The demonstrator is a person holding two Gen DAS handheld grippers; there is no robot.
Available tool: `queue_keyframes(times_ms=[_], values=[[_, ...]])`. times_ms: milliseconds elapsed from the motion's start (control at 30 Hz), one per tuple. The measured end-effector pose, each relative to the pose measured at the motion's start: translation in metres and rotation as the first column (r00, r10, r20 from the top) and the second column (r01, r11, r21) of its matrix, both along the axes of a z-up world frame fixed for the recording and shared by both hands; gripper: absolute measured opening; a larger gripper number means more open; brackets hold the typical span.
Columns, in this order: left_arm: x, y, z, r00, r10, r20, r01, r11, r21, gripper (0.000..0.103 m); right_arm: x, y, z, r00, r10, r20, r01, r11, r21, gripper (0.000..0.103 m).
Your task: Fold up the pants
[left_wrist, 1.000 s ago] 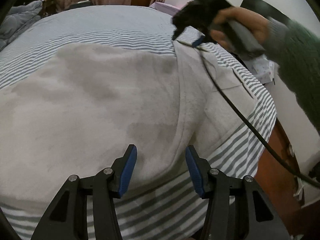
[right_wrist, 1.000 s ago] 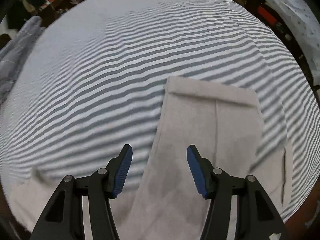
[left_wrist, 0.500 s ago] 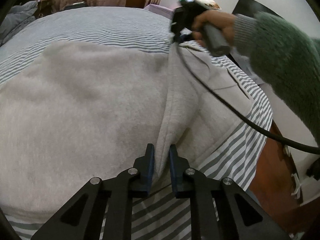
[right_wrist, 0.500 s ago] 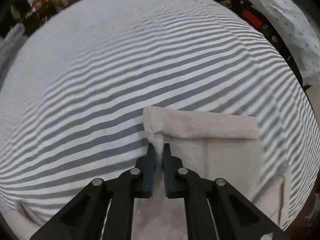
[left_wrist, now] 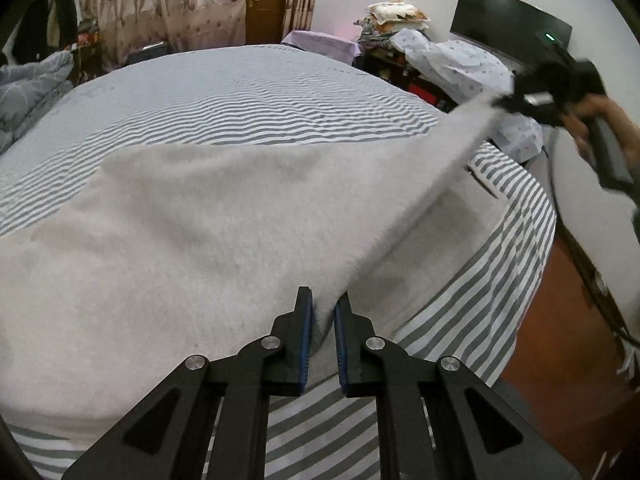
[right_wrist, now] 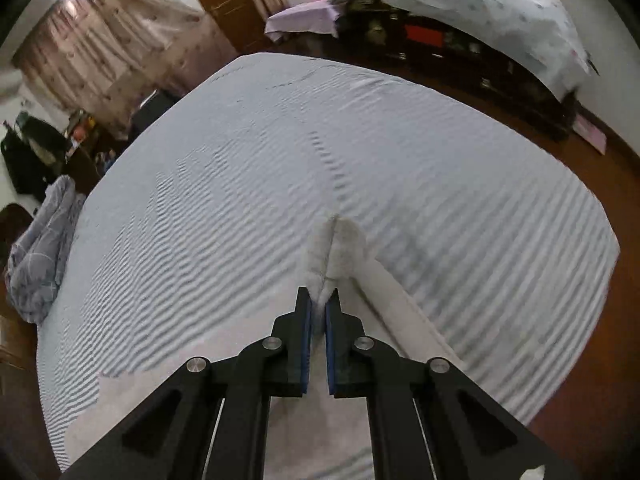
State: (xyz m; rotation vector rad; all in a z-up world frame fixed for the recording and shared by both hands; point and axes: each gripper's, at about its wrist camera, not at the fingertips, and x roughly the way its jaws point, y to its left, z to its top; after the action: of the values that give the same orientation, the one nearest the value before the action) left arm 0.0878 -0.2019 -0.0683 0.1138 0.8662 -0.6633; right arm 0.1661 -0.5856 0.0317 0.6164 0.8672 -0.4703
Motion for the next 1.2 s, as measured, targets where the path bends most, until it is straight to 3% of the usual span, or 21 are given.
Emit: queue_keyframes(times_ms=[267,500,700,800,867,967,1067,1200], values=[[-0.017,-0.015,-0.021,0.999,-0.037,0.021,0.034,0.992,0.124,0.011,-0.056,-0.016,-0.089,0.991,-0.098,-0.089,0.108,0.987,0.115,0.005],[-0.024,-0.016,-0.018,0.998,-0.047,0.037,0.042,0.99,0.131,0.011,-0.074,-0.008,-0.093,0.992,-0.107,-0.062,0.113,0.988,0.101,0.005],[-0.021,-0.016,-0.032,0.998,-0.054,0.019,0.05,0.986,0.162,0.011,-0.073,-0.017,-0.116,0.987,-0.107,-0.121,0.12,0.987,0.103,0.006],[-0.017,-0.014,-0.033,0.999,-0.046,0.0,0.045,0.987,0.156,0.014,-0.07,-0.017,-0.123,0.983,-0.113,-0.143,0.125,0.989,0.078,0.017],[-0.016,-0.014,-0.034,0.999,-0.047,-0.009,0.048,0.986,0.157,0.016,-0.07,-0.018,-0.125,0.981,-0.128,-0.149,0.138,0.988,0.064,0.03],[-0.015,-0.014,-0.031,0.998,-0.053,-0.033,0.057,0.987,0.148,0.027,-0.076,-0.024,-0.128,0.977,-0.135,-0.164,0.145,0.988,0.053,0.043],[-0.016,-0.01,-0.023,0.996,-0.051,-0.072,0.058,0.993,0.102,0.038,-0.082,-0.026,-0.128,0.975,-0.145,-0.17,0.157,0.986,0.062,0.047],[-0.008,0.014,-0.001,0.995,-0.005,-0.104,0.005,1.0,0.0,0.039,-0.094,-0.022,-0.114,0.975,-0.154,-0.161,0.164,0.985,0.051,0.047]])
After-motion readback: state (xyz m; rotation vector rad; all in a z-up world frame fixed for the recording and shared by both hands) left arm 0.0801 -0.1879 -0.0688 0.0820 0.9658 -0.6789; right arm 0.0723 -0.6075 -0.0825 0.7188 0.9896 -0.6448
